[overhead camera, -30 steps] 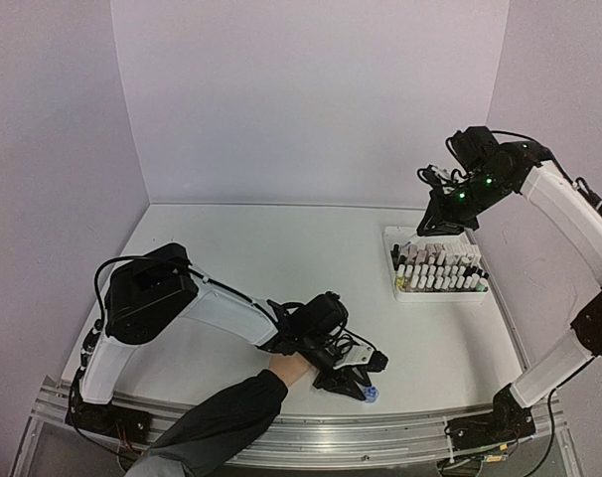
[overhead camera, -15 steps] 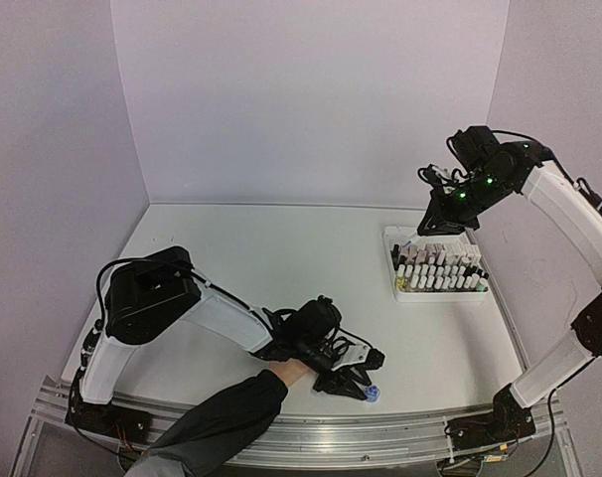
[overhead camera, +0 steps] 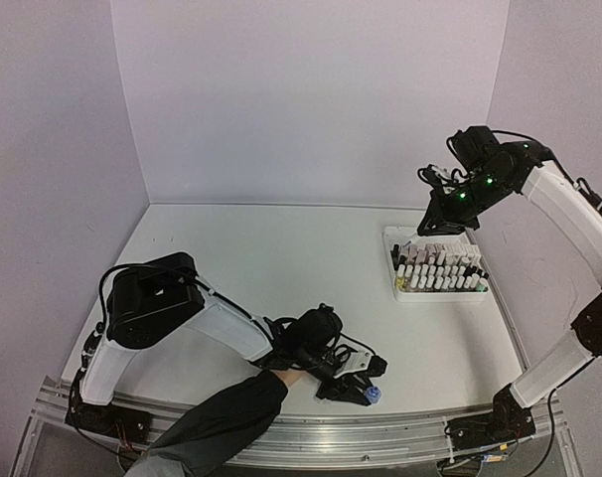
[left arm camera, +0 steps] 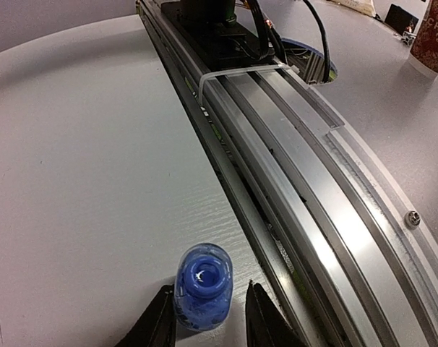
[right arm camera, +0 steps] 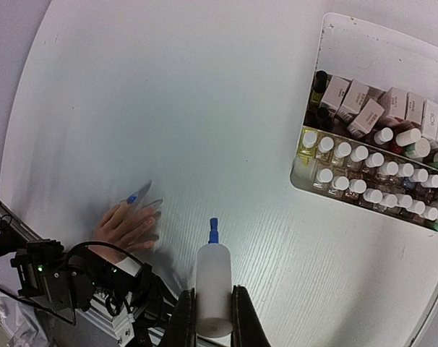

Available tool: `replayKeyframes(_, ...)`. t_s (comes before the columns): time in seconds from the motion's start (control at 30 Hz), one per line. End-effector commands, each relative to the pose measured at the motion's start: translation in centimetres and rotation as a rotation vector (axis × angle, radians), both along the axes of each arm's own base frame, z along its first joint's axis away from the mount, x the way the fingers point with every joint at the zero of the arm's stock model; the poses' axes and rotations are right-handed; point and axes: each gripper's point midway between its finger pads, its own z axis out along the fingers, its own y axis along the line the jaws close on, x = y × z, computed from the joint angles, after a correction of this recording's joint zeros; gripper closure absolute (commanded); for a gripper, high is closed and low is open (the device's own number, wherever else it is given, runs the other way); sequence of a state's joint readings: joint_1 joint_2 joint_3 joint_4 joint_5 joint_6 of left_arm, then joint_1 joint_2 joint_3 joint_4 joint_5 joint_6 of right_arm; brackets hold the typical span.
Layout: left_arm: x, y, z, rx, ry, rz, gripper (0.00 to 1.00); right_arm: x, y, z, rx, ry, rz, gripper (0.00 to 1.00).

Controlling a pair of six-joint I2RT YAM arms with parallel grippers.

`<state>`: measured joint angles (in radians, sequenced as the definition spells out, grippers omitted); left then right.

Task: Paint the nails
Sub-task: Pick up the nail polish bottle from the corner of the board.

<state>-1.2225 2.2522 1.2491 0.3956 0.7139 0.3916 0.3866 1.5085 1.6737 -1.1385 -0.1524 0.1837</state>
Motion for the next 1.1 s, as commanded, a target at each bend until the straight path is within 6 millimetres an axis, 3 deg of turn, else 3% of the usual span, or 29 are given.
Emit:
replayKeyframes(0.0, 0.0, -0.7, -0.2, -0.018, -0.003, 0.007, 0.68, -0.1, -0.1, 1.3, 0.006, -0.031, 0.012, 1.0)
replayKeyframes(0.57, 0.1, -1.4, -0.3, -0.031, 0.008, 0.017, 0.73, -0.2, -0.2, 1.0, -0.006, -0.02, 0.019, 1.0)
replayKeyframes(0.8, 0.2, -1.3, -0.2, -0.036, -0.002, 0.011, 0.93, -0.1, -0.2, 0.8, -0.009, -0.014, 0.013, 1.0)
replayKeyframes(0.93, 0.2, -1.2, 0.0, -0.03, 0.003, 0.016, 1.0, 0.0, -0.2, 1.0, -0.008, -0.014, 0.007, 1.0)
replayKeyframes(1.07, 0.5, -1.5, 1.0, -0.039, 0.002, 0.037, 1.0, 0.1, -0.2, 1.1, -0.004, -0.01, -0.002, 1.0)
